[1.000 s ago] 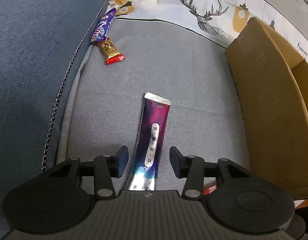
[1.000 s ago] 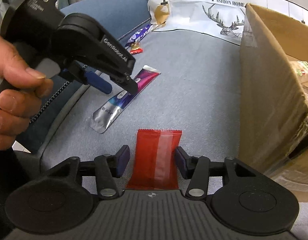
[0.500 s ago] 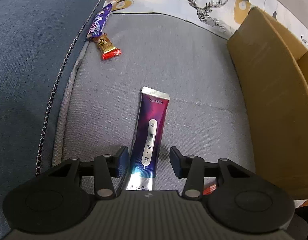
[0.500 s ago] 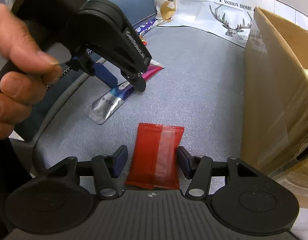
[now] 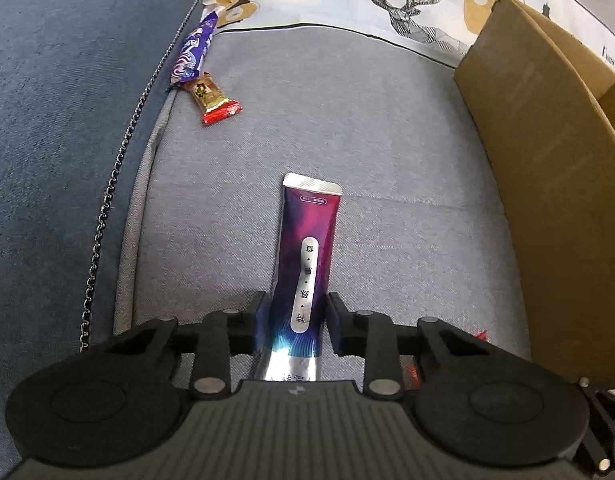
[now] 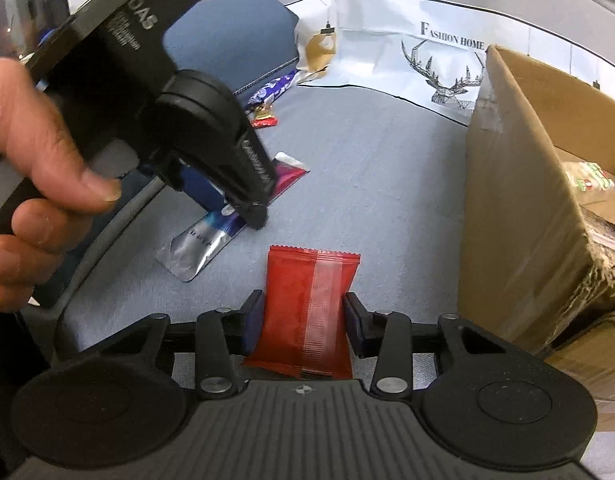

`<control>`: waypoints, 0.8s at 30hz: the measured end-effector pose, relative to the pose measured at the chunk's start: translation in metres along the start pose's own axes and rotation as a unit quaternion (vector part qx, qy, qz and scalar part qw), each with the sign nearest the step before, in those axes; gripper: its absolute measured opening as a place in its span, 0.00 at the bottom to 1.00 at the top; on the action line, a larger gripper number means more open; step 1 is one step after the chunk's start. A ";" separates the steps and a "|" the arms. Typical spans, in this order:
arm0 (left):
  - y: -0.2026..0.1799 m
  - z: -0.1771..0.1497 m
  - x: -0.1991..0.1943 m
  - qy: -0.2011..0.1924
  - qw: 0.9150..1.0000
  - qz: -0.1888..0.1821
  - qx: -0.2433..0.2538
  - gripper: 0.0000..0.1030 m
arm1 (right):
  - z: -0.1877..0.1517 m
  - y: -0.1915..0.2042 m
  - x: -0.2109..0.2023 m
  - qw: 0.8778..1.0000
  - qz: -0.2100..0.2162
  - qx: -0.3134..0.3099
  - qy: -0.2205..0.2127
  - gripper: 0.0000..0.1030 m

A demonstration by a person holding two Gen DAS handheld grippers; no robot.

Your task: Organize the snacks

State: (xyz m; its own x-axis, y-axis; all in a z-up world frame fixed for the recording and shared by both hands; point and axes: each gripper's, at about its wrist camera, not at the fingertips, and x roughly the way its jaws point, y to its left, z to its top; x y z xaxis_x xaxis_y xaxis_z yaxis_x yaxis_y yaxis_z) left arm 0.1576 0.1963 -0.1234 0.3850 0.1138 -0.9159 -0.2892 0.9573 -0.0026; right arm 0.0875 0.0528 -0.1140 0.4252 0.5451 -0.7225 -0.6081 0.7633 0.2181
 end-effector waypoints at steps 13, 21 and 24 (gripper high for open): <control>-0.003 0.001 -0.001 0.000 1.000 0.003 0.007 0.30 | 0.000 0.002 0.013 0.999 -0.005 -0.008 0.033 0.43; -0.001 0.001 -0.001 -0.003 1.000 0.003 0.006 0.27 | -0.004 0.005 0.011 0.999 -0.007 -0.011 0.030 0.43; 0.001 0.001 -0.004 -0.010 1.000 -0.001 -0.004 0.24 | -0.004 0.005 0.009 1.000 -0.007 -0.011 0.025 0.43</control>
State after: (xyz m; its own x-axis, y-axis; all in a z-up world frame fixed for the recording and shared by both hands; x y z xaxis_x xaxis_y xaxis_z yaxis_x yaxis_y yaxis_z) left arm 0.1560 0.1970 -0.1191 0.4025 0.1167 -0.9080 -0.2957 0.9552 -0.0083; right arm 0.0853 0.0600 -0.1222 0.4012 0.5158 -0.7570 -0.6171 0.7629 0.1928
